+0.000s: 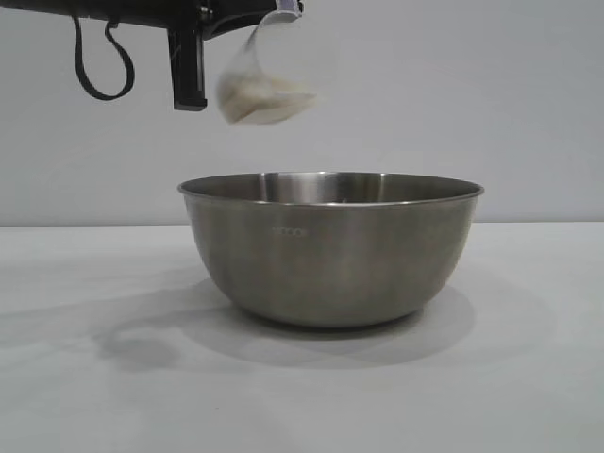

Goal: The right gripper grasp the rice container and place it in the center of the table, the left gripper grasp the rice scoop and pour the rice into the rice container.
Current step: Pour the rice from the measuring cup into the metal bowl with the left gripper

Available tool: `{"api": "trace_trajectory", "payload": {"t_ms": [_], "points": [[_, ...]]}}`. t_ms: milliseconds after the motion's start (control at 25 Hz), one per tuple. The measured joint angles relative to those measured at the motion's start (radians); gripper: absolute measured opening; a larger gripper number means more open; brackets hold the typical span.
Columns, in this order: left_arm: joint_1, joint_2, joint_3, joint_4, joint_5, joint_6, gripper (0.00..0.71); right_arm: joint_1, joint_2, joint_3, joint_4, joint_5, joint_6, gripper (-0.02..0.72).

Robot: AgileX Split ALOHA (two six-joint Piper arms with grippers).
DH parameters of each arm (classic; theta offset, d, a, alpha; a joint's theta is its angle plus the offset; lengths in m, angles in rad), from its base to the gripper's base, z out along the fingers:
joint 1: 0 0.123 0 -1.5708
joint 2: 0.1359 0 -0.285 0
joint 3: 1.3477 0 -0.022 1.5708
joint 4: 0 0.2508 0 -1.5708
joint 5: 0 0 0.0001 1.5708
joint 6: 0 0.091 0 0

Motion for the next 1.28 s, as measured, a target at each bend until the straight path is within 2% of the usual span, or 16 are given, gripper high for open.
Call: {"api": "trace_trajectory", "payload": {"t_ms": [240, 840, 1280], "points": [[0.0, 0.0, 0.0, 0.028, 0.0, 0.257, 0.0, 0.0, 0.0, 0.0, 0.0, 0.0, 0.0, 0.567], [-0.025, 0.0, -0.002, 0.043, -0.002, 0.639, 0.0, 0.0, 0.0, 0.0, 0.0, 0.0, 0.0, 0.567], [-0.025, 0.0, -0.006, 0.088, -0.004, 0.801, 0.0, 0.0, 0.0, 0.0, 0.0, 0.0, 0.0, 0.567]]}}
